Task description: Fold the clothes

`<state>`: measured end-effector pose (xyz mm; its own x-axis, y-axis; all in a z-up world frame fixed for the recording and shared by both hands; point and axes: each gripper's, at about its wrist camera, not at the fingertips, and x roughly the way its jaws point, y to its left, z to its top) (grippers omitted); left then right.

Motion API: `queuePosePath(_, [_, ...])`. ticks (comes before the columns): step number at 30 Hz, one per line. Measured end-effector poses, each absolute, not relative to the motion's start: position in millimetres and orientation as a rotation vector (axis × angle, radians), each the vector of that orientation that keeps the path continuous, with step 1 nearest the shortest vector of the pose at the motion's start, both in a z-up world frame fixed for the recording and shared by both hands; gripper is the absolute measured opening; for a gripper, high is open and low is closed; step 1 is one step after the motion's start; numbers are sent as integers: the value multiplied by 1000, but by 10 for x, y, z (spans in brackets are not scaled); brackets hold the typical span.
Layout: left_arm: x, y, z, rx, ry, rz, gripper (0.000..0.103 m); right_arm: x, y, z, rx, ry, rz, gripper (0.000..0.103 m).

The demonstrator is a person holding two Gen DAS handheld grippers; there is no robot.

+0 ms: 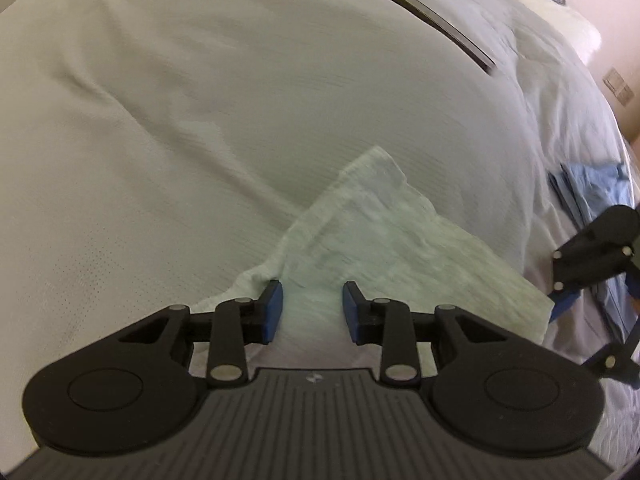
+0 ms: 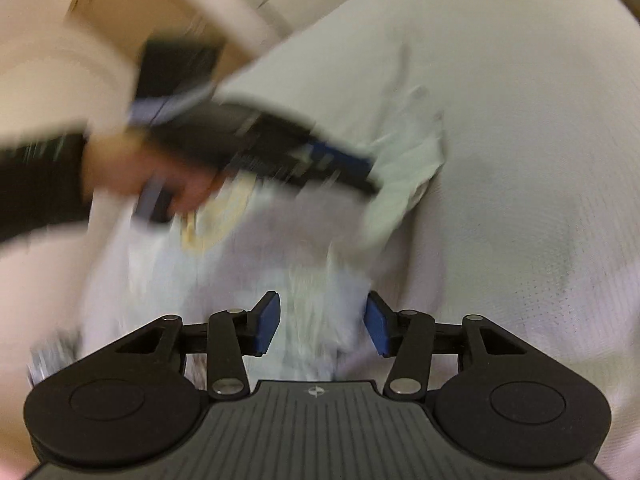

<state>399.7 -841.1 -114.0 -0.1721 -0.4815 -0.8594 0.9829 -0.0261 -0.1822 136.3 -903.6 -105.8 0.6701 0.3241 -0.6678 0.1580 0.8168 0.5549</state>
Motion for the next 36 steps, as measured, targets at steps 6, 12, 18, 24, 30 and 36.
queuePosePath(6, [3919,-8455,-1164,749,948,-1509,28,1272,-9129,-1026,561,851,43,50])
queuePosePath(12, [3891,-8479,-1173,777,925,-1517,28,1500,-9146,-1104,540,839,97,50])
queuePosePath(18, [3859,-8483,-1165,764,896,-1521,28,1507,-9145,-1100,478,922,193,13])
queuePosePath(24, [3757,-8581,-988,761,774,-1569,28,1303,-9334,-1013,605,929,64,4])
queuePosePath(30, [3617,-8872,-985,844,713,-1585,28,1333,-9281,-1006,666,933,-49,4])
queuePosePath(36, [3617,-8992,-884,819,645,-1462,20,1322,-9195,-1040,653,922,-113,12])
